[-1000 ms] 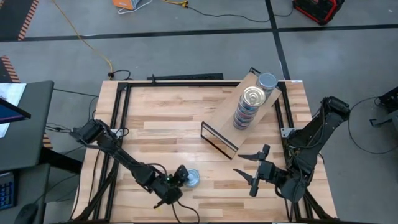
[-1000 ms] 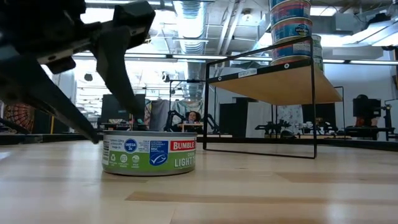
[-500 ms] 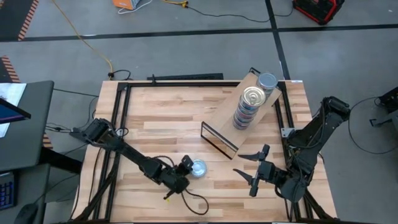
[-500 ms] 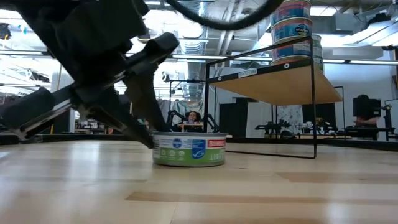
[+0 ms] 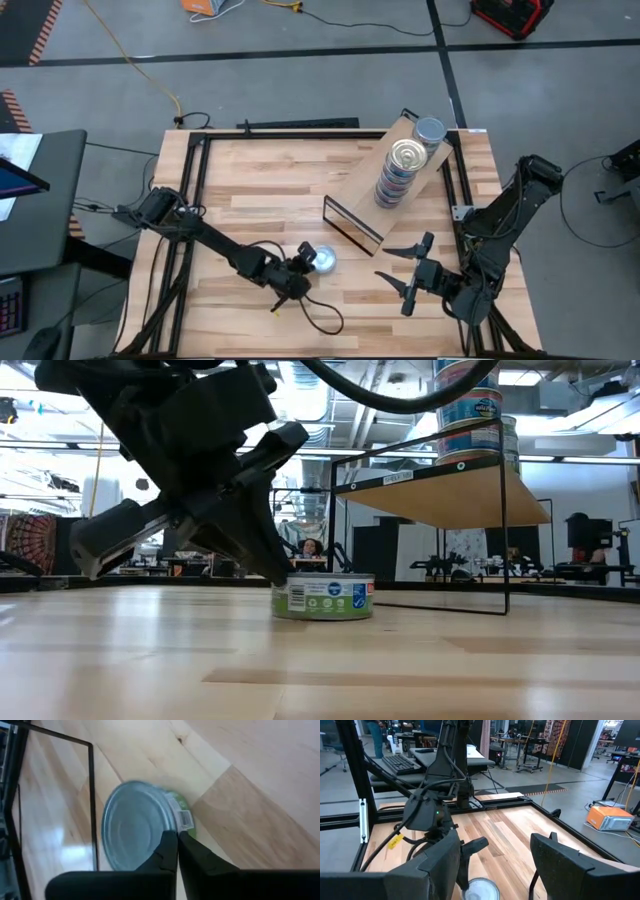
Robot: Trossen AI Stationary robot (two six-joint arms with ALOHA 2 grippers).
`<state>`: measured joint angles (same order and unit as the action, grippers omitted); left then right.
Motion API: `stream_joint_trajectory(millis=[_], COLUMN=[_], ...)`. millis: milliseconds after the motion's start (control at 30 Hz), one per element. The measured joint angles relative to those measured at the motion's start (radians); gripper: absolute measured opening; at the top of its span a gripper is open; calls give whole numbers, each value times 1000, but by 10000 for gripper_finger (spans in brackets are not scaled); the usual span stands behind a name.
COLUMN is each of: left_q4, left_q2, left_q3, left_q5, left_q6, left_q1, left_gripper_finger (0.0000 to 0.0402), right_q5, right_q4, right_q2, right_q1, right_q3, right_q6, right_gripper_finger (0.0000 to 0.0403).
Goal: Stack canned seafood by type on shelf
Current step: Stack the green tuna can on the shelf
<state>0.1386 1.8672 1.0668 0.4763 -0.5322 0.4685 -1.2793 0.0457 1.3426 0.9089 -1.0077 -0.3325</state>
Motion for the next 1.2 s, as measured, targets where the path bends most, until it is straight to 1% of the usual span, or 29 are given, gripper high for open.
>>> stream_joint_trajectory(millis=[100, 300, 400, 500, 733, 800, 900, 1100, 1200], left_q4=[29, 116, 141, 143, 139, 135, 135, 143, 151], left_q2=[-1, 5, 2, 1, -47, -52, -52, -53, -53], left_q3=[1, -2, -2, -1, 46, 54, 70, 96, 100], left_q5=[-9, -69, -57, -7, -3, 4, 44, 41, 73], left_q6=[37, 107, 140, 170, 257, 255, 232, 189, 178], left_q1=[12, 40, 56, 73, 86, 73, 59, 54, 54], left_gripper_finger=[1, 0, 0, 0, 0, 0, 0, 0, 0], right_q5=[0, 0, 0, 0, 0, 0, 0, 0, 0], right_q4=[2, 3, 2, 1, -2, -2, -2, -2, -1], right_q2=[0, 0, 0, 0, 0, 0, 0, 0, 0], right_q1=[0, 0, 0, -1, -2, -2, -2, 1, 1], right_q3=[0, 0, 0, 0, 0, 0, 0, 0, 0], right_q6=[0, 0, 0, 0, 0, -3, -8, -8, -8], right_gripper_finger=[271, 271, 271, 271, 271, 271, 271, 271, 271])
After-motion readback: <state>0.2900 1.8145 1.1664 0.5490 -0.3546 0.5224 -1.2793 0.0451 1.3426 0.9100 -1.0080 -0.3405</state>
